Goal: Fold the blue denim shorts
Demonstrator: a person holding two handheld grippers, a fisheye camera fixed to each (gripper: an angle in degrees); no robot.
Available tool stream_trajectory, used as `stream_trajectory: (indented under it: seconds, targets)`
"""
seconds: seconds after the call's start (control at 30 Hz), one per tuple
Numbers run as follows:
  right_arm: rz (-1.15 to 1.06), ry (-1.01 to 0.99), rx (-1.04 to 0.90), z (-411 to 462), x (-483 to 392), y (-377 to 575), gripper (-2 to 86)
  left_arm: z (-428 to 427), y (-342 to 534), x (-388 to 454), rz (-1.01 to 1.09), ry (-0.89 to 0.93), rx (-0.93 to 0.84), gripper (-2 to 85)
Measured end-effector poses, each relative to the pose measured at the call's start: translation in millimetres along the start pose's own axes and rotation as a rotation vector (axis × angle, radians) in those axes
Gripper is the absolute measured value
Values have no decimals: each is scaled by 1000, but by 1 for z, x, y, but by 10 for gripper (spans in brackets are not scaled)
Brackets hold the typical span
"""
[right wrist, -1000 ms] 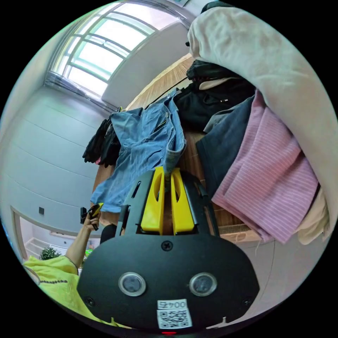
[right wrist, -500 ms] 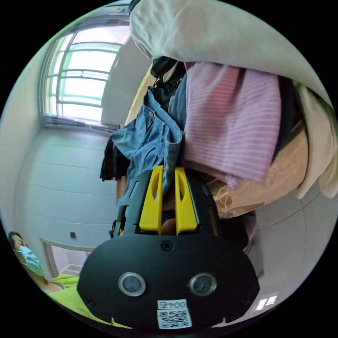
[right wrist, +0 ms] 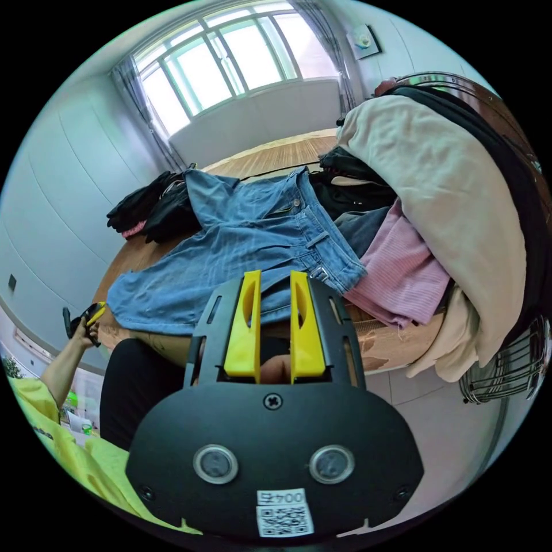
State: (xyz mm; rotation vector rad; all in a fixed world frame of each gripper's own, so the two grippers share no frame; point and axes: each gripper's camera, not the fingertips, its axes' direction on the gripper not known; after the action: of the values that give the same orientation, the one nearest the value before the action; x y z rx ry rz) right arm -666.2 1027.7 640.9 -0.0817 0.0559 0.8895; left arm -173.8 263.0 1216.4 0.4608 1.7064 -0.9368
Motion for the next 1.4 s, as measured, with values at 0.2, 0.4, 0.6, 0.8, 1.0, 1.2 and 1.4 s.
stream_trajectory:
  seconds: [0.2, 0.4, 0.6, 0.8, 1.0, 1.2, 1.4]
  targets:
    - [30, 31, -57, -5, -30, 1, 22, 52, -29, -19, -242, 95, -101, 122]
    - [32, 79, -55, -18, -59, 5, -6, 83, -17, -19, -436, 204, 32, 100]
    - [-77, 150, -52, -32, -101, 9, -7, 65, -27, 71, -150, -61, 96, 19]
    - [-221, 224, -53, -42, -142, 16, -7, 56, 6, 313, 691, -217, 90, 24]
    - [-267, 238, -62, -53, -155, 20, -7, 92, 102, 442, 973, -188, -46, 81]
    - [-177, 137, -85, -66, -132, 15, -7, 60, 119, 392, 824, -106, 37, 99]
    - [-33, 33, -106, -74, -97, 12, -7, 99, 59, 306, 594, -79, -174, 107]
